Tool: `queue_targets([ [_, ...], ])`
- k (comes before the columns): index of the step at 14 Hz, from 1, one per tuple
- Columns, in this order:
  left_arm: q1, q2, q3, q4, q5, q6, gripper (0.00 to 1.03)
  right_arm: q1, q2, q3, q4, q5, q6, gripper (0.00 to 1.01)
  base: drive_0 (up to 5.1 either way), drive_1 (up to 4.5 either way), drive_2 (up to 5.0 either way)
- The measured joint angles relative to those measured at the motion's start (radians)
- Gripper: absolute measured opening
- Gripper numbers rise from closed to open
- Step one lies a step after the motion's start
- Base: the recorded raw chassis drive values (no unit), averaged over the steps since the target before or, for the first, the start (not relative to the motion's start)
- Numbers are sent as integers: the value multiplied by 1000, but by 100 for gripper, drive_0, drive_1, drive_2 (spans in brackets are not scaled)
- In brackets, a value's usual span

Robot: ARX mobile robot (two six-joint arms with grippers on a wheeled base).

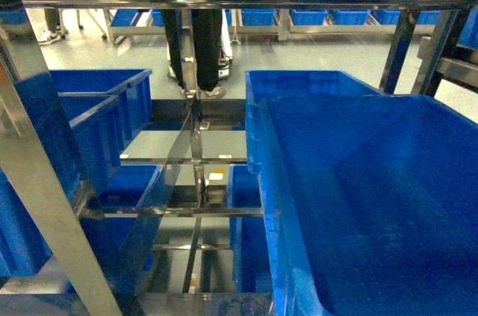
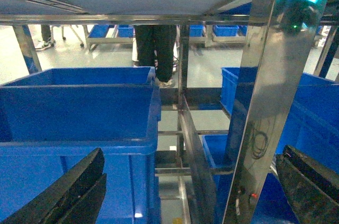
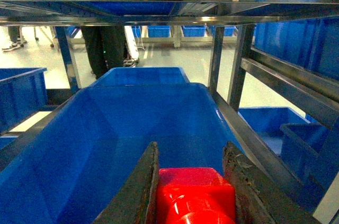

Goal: Pick red block from blue box to shelf

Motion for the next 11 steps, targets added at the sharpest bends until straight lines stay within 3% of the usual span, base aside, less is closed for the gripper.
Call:
queue_targets([
  [2, 0, 0, 0, 0, 0, 0, 98, 0, 0, 0, -1, 0, 0, 29, 0, 0, 0],
  [3, 0, 0, 0, 0, 0, 0, 98, 27, 29, 30, -108, 66, -27, 29, 0, 0, 0],
  [6, 0, 0, 0, 0, 0, 0, 98, 75, 149, 76, -178, 144, -34, 29, 0, 0, 0],
  [9, 0, 0, 0, 0, 1, 0, 98, 91, 249, 89, -132, 147, -37, 29, 0, 0, 0],
  [11, 0, 0, 0, 0, 0, 0, 98, 69, 431, 105, 17, 96, -33, 29, 0, 0, 0],
])
